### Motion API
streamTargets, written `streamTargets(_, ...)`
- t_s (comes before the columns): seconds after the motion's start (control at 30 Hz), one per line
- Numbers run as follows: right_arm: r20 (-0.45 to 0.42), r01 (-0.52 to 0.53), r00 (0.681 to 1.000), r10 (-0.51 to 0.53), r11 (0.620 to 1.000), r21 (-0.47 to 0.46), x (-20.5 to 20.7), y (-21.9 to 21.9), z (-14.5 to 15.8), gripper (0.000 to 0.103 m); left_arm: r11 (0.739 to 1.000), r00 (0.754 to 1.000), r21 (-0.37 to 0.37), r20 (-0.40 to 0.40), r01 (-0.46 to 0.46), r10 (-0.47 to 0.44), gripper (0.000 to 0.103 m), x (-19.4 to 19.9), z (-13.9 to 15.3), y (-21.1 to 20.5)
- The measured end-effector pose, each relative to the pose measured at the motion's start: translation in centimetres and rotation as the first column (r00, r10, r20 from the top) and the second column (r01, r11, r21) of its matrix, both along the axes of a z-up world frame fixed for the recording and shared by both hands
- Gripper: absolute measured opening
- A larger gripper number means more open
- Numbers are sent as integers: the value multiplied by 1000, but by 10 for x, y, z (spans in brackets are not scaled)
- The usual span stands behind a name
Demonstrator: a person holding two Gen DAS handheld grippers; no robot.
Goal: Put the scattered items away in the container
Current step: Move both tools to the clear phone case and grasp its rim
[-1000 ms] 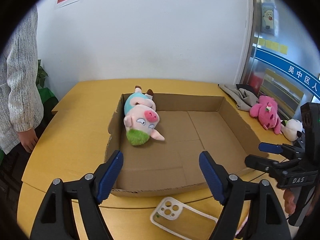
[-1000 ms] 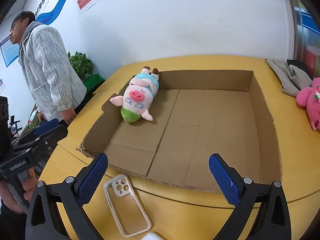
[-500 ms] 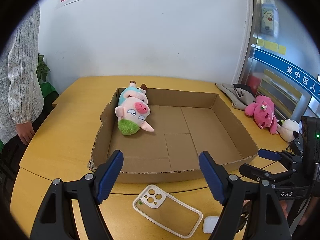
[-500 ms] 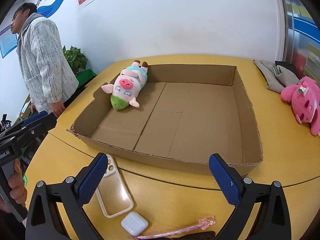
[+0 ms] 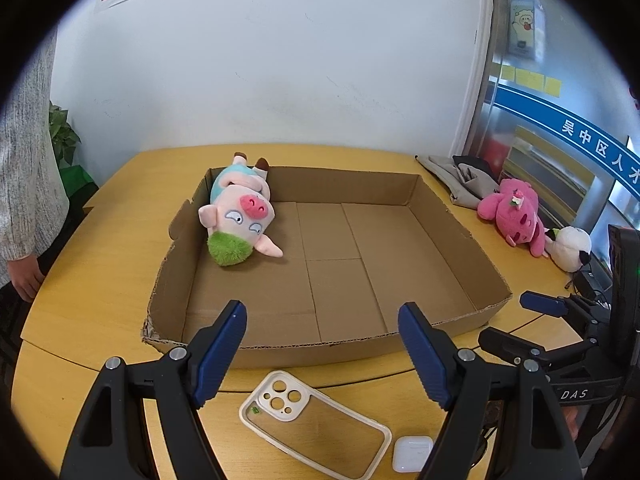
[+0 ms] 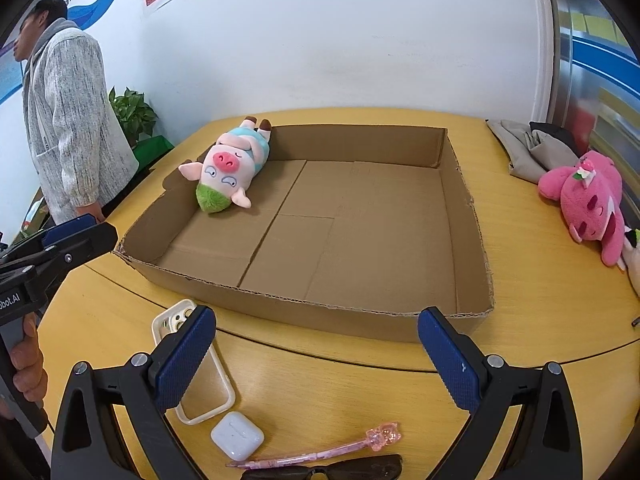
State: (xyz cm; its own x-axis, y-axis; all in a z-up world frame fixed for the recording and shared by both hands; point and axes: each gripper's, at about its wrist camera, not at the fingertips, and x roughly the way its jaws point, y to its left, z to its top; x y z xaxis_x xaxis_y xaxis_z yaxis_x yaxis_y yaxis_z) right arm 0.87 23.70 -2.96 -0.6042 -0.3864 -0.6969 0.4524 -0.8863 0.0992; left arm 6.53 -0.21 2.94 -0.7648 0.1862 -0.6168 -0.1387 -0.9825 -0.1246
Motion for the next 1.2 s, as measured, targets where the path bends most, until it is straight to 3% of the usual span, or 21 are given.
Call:
streamTargets(0.2, 3, -8, 1000, 8, 1000, 10, -1, -3, -1, 103, 1000, 999, 7, 23, 23, -24, 78, 0, -9, -1)
streamTargets(0.5, 75, -60, 995, 59, 998, 12, 1, -8, -24, 103, 1000, 993, 20, 120, 19, -21, 78, -7, -42, -19)
streamTargets(0.8, 201, -237, 954, 223, 970, 49, 23, -51, -65, 102, 1000, 969, 3, 247, -12, 11, 77, -21, -91, -39)
streamTargets(1.03, 258, -271, 936, 238, 957, 101, 28, -72, -90, 97, 1000, 944, -8, 328, -15, 17, 41, -28, -119, -49)
streamTargets(1.1, 273, -278, 932, 237, 953, 123, 29, -75, -96, 91, 1000, 935, -17, 353, -17, 22, 33, -29, -128, -52)
streamTargets(1.2, 299, -293, 924, 238, 944, 154, 31, -80, -107, 72, 999, 930, -42, 366, -20, 35, 21, -28, -134, -54)
